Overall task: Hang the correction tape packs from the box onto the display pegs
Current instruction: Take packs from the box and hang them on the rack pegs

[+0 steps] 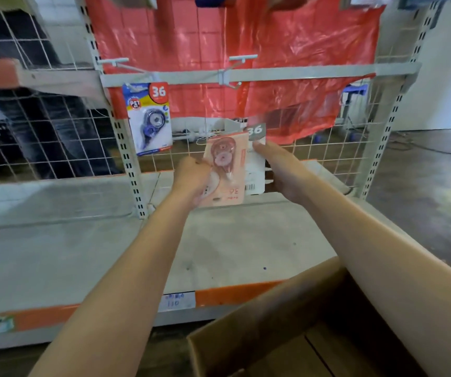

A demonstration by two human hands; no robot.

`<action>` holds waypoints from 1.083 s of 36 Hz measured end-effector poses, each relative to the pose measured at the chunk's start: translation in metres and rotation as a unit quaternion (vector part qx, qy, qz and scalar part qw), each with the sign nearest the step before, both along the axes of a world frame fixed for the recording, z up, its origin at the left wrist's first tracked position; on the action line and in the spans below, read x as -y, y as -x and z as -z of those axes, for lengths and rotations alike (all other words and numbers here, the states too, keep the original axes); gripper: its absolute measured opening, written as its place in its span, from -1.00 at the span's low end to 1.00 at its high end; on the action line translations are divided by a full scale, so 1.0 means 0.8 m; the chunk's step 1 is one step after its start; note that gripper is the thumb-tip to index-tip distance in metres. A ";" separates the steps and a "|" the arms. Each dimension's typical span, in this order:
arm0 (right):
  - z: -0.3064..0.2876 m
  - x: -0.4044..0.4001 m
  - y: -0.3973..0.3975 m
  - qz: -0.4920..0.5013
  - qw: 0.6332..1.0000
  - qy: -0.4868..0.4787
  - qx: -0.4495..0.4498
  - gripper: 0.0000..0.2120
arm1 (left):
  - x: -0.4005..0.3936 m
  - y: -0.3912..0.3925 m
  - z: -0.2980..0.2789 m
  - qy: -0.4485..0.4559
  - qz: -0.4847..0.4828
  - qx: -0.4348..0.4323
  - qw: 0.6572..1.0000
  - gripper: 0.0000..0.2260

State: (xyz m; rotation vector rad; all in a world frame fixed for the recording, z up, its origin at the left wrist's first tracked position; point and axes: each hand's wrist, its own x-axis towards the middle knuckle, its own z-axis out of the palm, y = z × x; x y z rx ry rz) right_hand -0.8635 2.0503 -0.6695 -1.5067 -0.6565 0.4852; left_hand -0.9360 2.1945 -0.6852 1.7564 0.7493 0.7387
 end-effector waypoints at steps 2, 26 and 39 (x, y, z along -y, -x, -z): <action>-0.001 -0.003 0.003 -0.022 1.000 0.002 0.012 -0.84 | -0.004 -0.003 0.004 0.001 -0.010 0.006 1.000 -0.74; -0.002 -0.035 0.020 -0.046 0.937 0.095 0.333 -0.61 | -0.011 0.010 -0.005 0.178 0.067 0.209 0.959 -0.66; 0.006 -0.027 0.000 0.035 0.926 0.036 0.373 -0.53 | -0.002 0.016 -0.009 0.074 0.128 0.190 0.971 -0.74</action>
